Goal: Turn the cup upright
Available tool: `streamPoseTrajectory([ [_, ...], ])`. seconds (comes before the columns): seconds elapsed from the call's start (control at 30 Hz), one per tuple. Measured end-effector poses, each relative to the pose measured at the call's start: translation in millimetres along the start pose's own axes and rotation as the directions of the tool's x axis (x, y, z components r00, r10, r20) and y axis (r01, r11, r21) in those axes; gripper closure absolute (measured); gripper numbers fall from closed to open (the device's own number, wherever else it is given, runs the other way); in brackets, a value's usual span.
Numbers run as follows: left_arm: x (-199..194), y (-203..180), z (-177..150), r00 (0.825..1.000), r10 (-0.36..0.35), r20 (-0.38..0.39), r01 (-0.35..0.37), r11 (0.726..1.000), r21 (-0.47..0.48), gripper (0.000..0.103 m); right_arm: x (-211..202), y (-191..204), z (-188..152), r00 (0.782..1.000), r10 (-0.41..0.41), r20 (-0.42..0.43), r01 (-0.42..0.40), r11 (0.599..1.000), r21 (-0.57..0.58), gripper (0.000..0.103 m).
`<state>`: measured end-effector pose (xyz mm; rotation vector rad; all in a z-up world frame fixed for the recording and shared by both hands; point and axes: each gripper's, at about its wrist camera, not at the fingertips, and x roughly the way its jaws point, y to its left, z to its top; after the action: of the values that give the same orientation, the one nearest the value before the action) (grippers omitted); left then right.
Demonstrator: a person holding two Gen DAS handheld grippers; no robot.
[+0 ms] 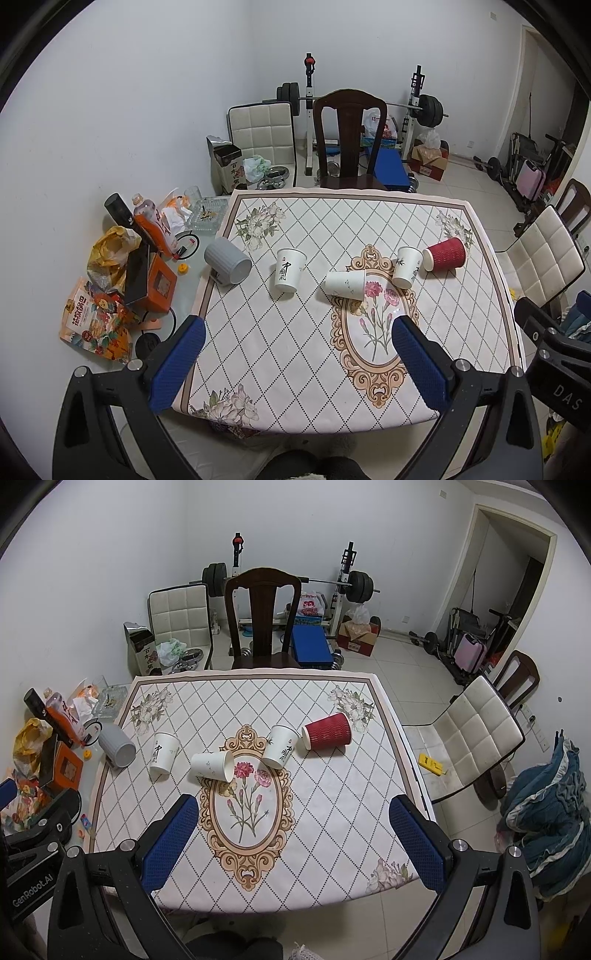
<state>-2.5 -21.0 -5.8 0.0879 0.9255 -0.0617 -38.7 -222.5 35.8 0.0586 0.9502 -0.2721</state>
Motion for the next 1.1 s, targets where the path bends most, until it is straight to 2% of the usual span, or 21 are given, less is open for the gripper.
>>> streamPoseTrajectory([
  [1.1, -1.1, -0.9, 2.3, 1.0, 0.001, 0.001, -0.001, 1.0, -0.002, 0.0, 2.0, -0.1, -1.3, 1.0, 0.004, -0.001, -0.004, 1.0, 0.001, 0.0],
])
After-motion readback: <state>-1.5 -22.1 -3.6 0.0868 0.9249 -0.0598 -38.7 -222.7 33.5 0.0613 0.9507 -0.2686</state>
